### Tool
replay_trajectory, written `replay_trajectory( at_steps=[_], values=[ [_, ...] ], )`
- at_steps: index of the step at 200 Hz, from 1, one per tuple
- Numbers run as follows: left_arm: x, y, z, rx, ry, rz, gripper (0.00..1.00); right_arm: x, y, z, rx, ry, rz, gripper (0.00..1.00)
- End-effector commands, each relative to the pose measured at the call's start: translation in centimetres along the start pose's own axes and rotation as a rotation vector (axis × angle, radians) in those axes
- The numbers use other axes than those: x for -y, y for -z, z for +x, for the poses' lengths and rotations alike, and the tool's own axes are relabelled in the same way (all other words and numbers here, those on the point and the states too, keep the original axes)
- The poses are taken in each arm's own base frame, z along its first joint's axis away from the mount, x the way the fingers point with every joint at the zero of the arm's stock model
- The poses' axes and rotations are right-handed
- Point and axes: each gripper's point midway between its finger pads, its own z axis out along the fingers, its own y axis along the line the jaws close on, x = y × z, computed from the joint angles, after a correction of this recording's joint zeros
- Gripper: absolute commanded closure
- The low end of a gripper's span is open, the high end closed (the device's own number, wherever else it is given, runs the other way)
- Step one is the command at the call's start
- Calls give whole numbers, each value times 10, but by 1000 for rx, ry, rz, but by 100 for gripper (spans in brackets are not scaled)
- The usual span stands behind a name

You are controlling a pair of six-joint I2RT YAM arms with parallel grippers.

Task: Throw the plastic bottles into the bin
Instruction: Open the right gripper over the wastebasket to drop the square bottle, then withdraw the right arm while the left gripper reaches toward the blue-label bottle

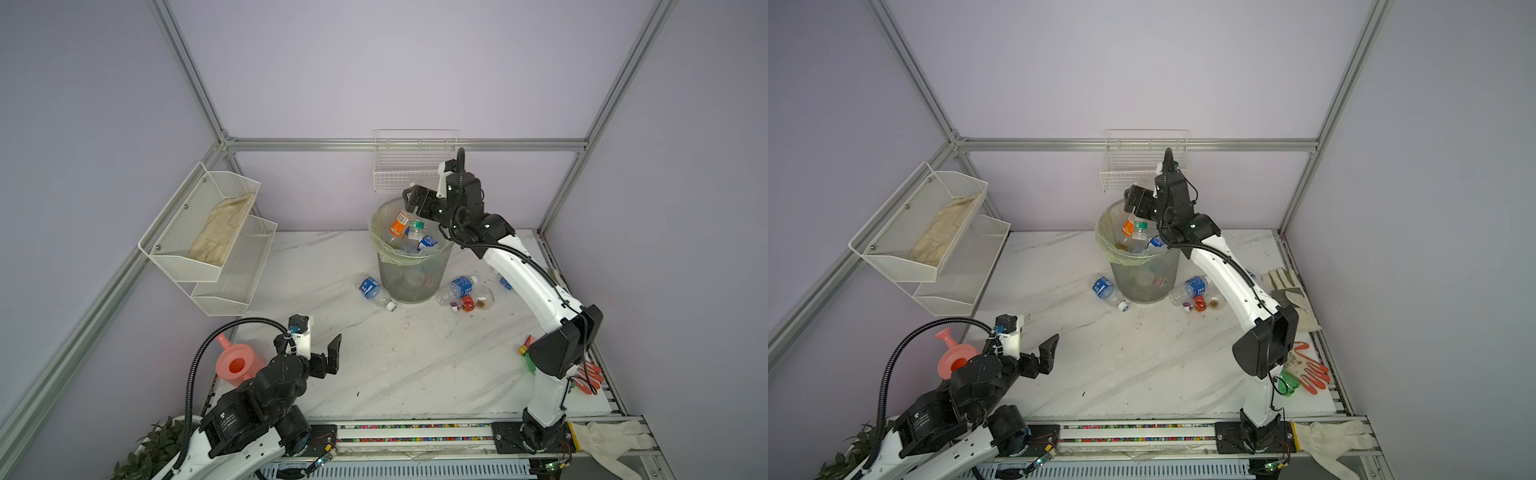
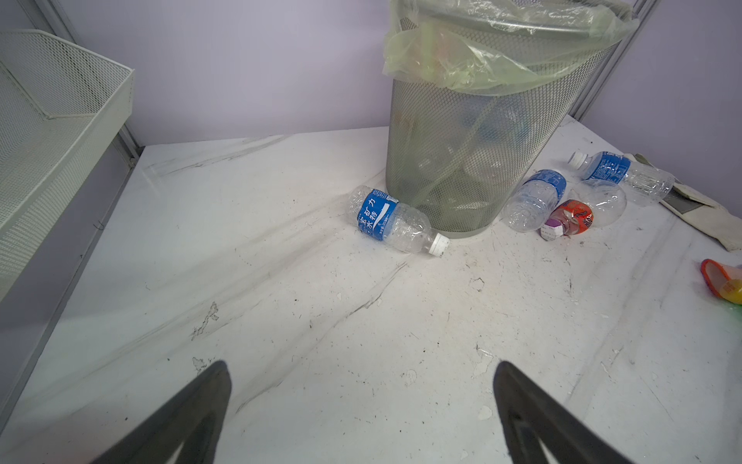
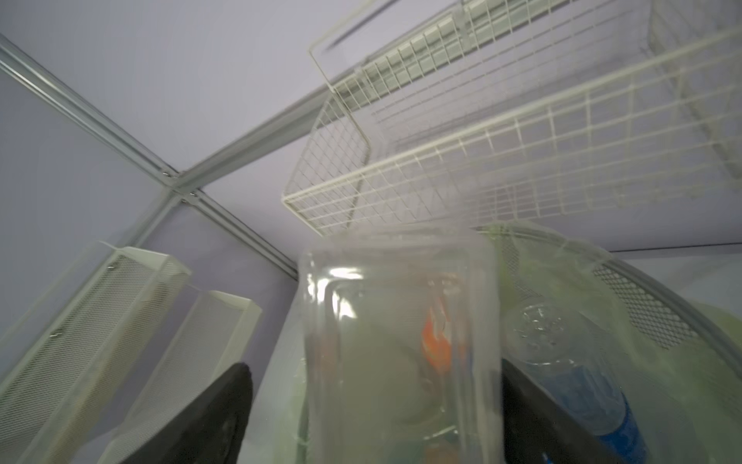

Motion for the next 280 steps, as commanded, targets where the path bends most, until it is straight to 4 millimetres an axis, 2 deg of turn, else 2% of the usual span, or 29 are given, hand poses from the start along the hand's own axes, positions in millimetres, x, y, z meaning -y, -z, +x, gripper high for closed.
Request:
replay_trajectory(
  at_steps=[1,18,38,101,111,114,126,147,173,203,227,244,259,280],
  values=[
    [-6,23,-17,126,67,62,0,-13,61,-39,152,17,45,3],
    [-5,22,-17,123,63,60,0,-28,92,-52,210,16,-29,3],
    [-5,22,-17,120,62,61,0,-31,114,-59,227,18,-49,3],
    [-9,20,-15,110,72,28,0,-30,165,-52,255,-28,-149,3],
    [-13,18,-14,104,79,0,0,-26,160,-43,228,-27,-140,3],
    [-14,18,-14,102,81,-6,0,-27,171,-47,242,-31,-153,3],
    [-16,16,-14,94,82,-32,0,-22,175,-40,226,-37,-148,3],
    [-16,10,-11,67,68,-61,0,-7,178,-22,188,-40,-108,3],
    [-11,4,-14,24,77,-72,0,21,191,-1,176,-92,-45,3],
    [15,-11,-31,33,155,-14,0,60,197,44,117,-179,20,3],
    [37,-40,-29,12,189,-5,0,68,186,89,-25,-195,-13,3],
    [50,-67,-23,-53,229,8,0,77,181,118,-97,-211,-22,3],
    [47,-91,-14,-130,340,-4,0,90,185,135,-119,-232,3,3],
    [41,-120,-5,-182,455,-2,0,110,199,148,-108,-243,44,3]
  ],
)
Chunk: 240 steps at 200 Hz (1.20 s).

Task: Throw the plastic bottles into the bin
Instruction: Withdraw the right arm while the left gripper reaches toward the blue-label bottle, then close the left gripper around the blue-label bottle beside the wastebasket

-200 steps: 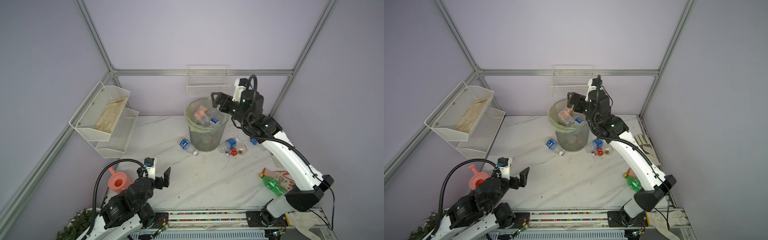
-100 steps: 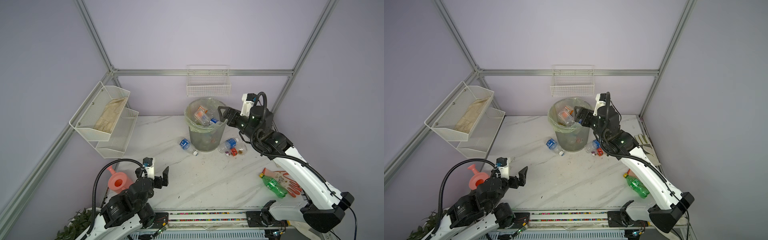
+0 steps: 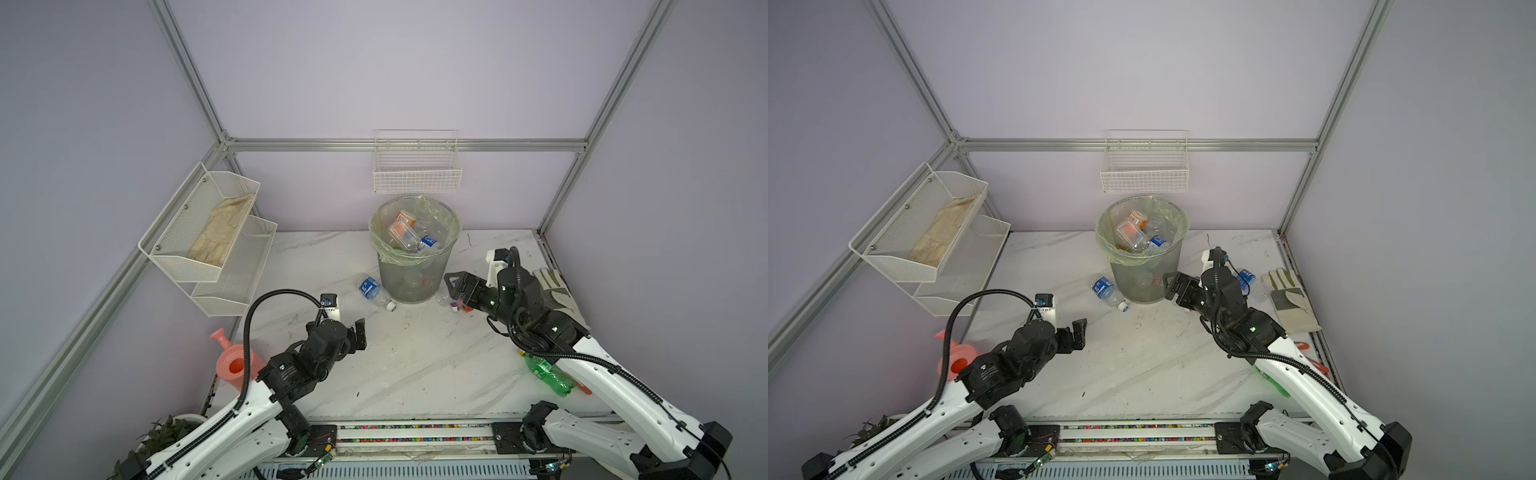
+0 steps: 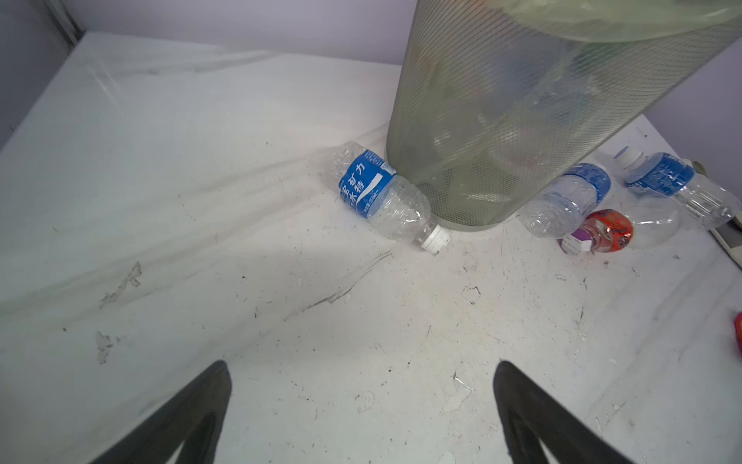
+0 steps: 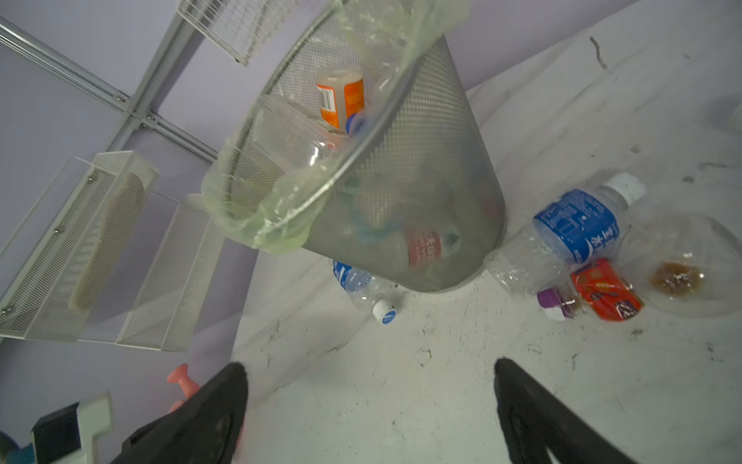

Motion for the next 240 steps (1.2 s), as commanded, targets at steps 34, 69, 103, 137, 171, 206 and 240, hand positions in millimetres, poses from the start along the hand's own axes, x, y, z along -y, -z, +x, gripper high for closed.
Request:
replay_trajectory(
  at_steps=[34,69,103,137,171,206,240],
  values=[
    [18,-62,-29,-83,442,210,0,30,34,25,9,-76,-27,3],
    [18,-97,-32,-141,483,199,0,44,45,34,16,-86,-26,3],
    [26,-123,-38,-205,516,210,0,44,49,35,19,-76,-34,3],
    [31,-147,-46,-220,556,219,0,42,49,34,18,-76,-39,3],
    [34,-168,-52,-256,597,232,1,44,56,32,32,-75,-38,3],
    [30,-187,-52,-283,637,183,6,44,66,25,58,-75,-29,3],
    [26,-201,-50,-303,667,130,8,44,70,20,76,-70,-16,3]
  ],
)
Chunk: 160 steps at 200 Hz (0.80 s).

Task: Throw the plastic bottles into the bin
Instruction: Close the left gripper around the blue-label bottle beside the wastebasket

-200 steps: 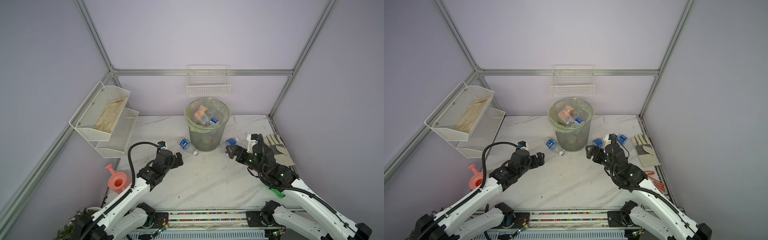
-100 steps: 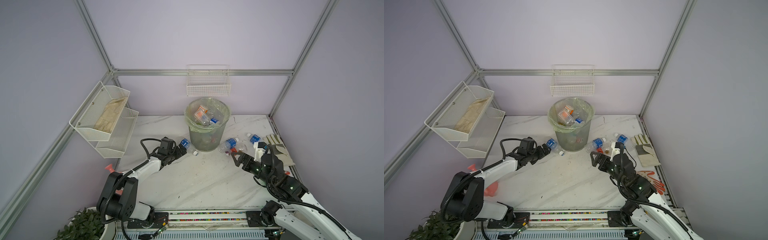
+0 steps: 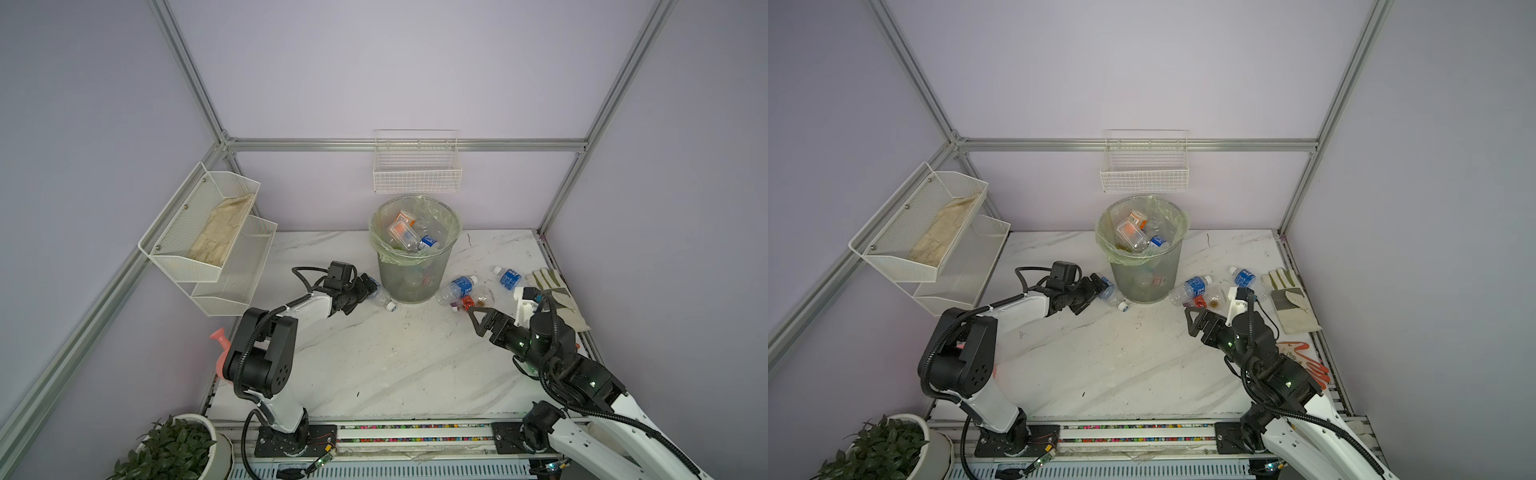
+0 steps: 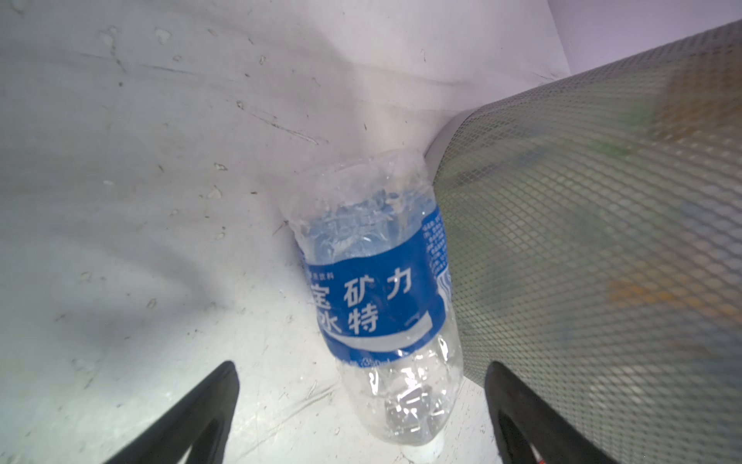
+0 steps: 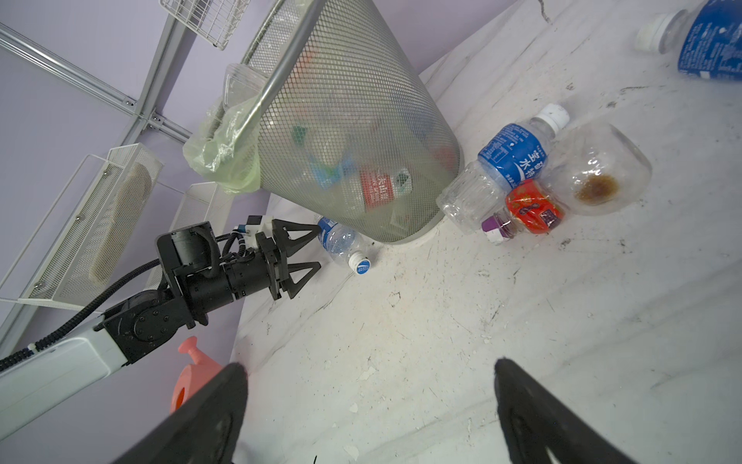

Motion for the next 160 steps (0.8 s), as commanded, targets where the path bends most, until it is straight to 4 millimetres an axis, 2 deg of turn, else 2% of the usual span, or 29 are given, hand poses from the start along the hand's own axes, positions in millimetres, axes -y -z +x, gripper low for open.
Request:
replay_trajectory(
  at_steps=[1,73,116,160],
  values=[
    [37,7,-30,60,27,61,8,-2,8,-11,35,-2,18,3],
    [33,-10,-30,38,38,28,14,-4,12,-19,59,3,27,3],
    [19,-19,-31,42,45,-46,17,-4,11,-21,63,7,33,3],
    [3,-22,-29,43,45,-115,25,-5,11,-23,72,17,37,3]
  ],
)
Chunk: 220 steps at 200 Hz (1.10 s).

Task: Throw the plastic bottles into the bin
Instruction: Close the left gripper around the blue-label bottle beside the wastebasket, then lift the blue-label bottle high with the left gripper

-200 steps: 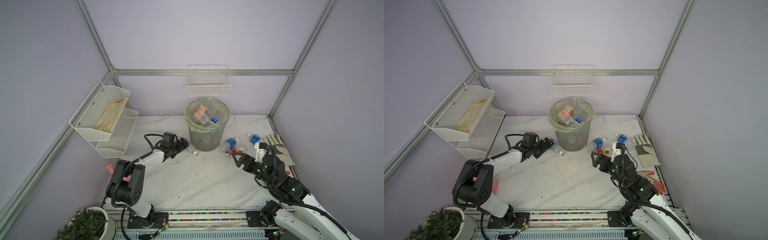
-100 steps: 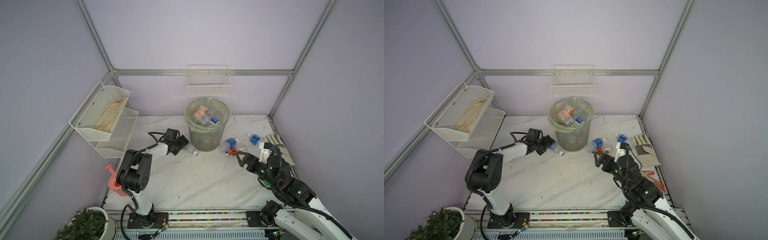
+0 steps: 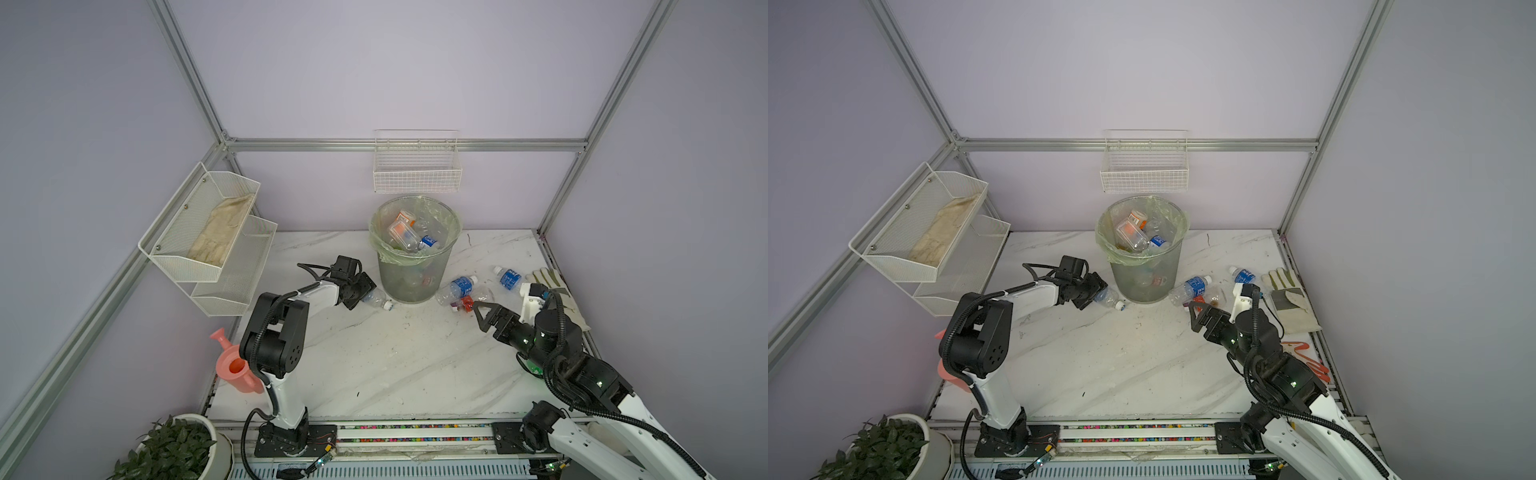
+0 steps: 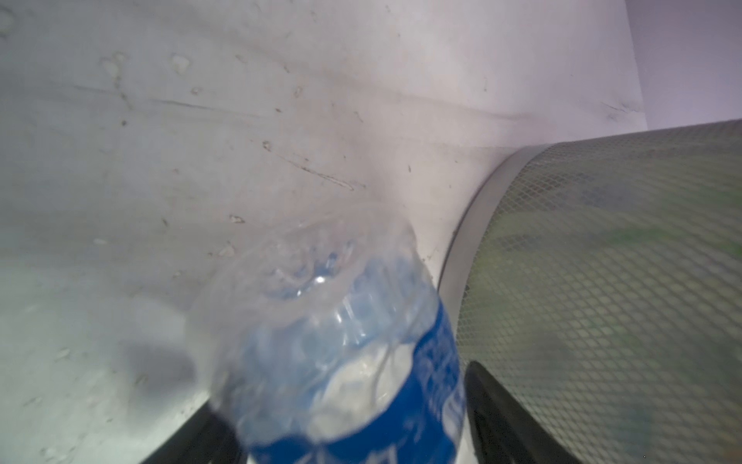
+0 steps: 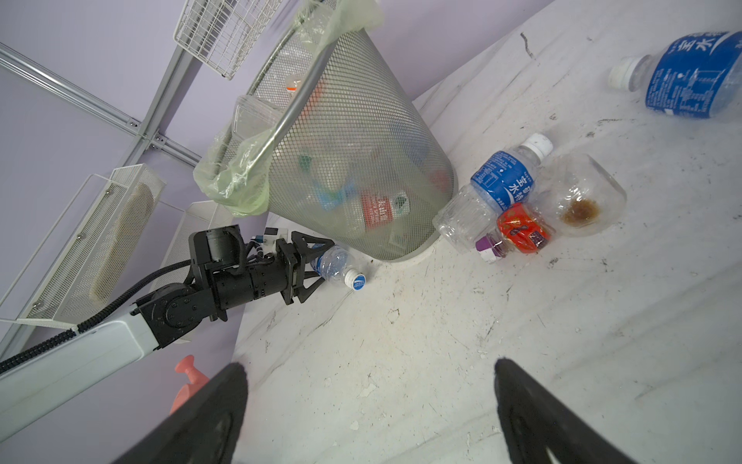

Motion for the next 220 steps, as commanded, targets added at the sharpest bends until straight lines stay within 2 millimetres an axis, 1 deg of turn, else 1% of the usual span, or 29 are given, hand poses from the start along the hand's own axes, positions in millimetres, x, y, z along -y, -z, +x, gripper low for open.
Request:
replay_trajectory(
  at_steps=[1,23,43,64,81,100,115,125,129,130,132,143,151,168,180,194,207,220],
  values=[
    [18,10,-19,49,3,10,25,0,4,-8,22,11,21,3],
    [3,14,-14,64,-4,-29,28,-1,3,-9,25,19,26,3],
    [-6,20,-9,68,-14,-44,34,0,2,-9,26,20,32,3],
    [-17,28,-5,79,-27,-59,47,-1,1,-10,23,16,31,3],
    [-14,40,-4,81,-29,-27,56,-5,3,-12,25,16,21,3],
    [0,71,-15,147,-49,14,64,-8,7,-15,32,12,14,3],
    [15,106,-28,221,-66,56,67,-8,10,-16,33,1,10,3],
    [28,133,-37,281,-79,106,68,-9,13,-16,34,-8,1,3],
    [32,140,-39,295,-85,118,68,-9,13,-16,35,-12,-1,3],
    [35,148,-41,309,-86,134,68,-9,14,-16,35,-13,-2,3],
    [39,158,-43,327,-89,154,68,-9,14,-16,36,-15,-4,3],
    [56,192,-49,392,-121,236,68,-11,16,-16,35,-23,-12,3],
    [69,222,-54,456,-151,307,68,-12,18,-17,37,-29,-19,3],
    [89,288,-61,614,-227,431,69,-14,20,-18,37,-39,-30,3],
    [96,335,-64,721,-255,494,70,-15,21,-18,36,-44,-35,3],
    [105,389,-63,828,-304,561,71,-15,21,-16,31,-53,-41,3],
    [111,439,-60,921,-341,623,71,-16,21,-13,18,-62,-51,3],
    [114,484,-54,1015,-376,685,71,-16,21,-11,9,-65,-61,3]
  ],
)
